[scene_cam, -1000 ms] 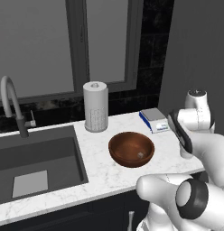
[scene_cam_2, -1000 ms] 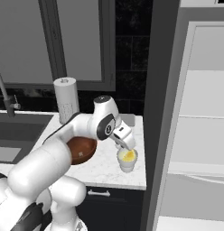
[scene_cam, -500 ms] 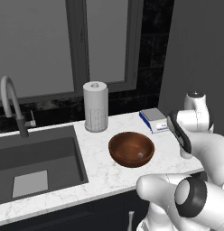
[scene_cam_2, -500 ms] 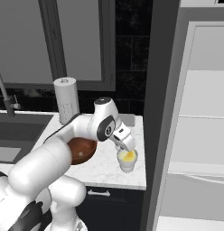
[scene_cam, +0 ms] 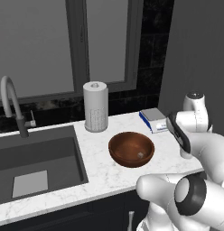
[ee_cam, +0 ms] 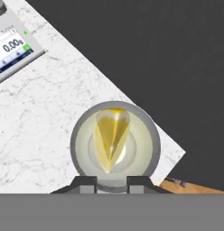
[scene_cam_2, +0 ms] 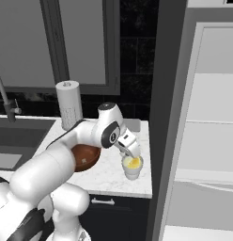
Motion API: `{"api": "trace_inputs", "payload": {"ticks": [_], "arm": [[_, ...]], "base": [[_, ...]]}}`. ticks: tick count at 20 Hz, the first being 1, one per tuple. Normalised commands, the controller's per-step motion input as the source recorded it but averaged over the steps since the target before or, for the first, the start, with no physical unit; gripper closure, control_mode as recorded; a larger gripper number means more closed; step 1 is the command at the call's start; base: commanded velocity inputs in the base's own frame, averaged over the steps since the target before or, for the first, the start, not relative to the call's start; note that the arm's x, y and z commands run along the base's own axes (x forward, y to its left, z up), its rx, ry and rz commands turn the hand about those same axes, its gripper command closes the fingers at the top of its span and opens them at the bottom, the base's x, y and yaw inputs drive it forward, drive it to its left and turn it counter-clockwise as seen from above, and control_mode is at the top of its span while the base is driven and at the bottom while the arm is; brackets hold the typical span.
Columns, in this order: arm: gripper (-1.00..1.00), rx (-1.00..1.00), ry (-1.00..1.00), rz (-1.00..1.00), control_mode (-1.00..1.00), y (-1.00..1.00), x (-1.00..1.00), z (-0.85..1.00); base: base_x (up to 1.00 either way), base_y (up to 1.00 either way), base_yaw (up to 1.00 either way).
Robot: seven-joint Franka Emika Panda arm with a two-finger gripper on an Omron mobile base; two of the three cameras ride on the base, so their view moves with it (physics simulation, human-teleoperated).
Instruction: Grab a lemon wedge from the fridge and one ice cube from the ice bowl, and put them in the glass of lemonade.
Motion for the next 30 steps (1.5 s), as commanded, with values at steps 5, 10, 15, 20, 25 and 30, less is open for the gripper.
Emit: {"api": "trace_inputs", "payload": {"ticks": [5, 10, 15, 20, 25, 30], "arm": [[1.0, 0.0, 0.05, 0.0, -1.0, 0.0, 0.35, 0.0], [1.0, 0.0, 0.01, 0.0, -1.0, -0.12, 0.08, 0.0], [1.0, 0.0, 0.0, 0.0, -1.0, -0.2, 0.0, 0.0], [1.0, 0.0, 0.0, 0.0, -1.0, 0.0, 0.0, 0.0], [-1.0, 0.0, 0.0, 0.0, -1.0, 0.0, 0.0, 0.0], [-1.0, 0.0, 0.0, 0.0, -1.0, 0.0, 0.0, 0.0]], "base": [[0.0, 0.0, 0.0], [0.0, 0.0, 0.0], [0.0, 0.0, 0.0], [0.0, 0.0, 0.0], [0.0, 0.0, 0.0], [0.0, 0.0, 0.0]]}}
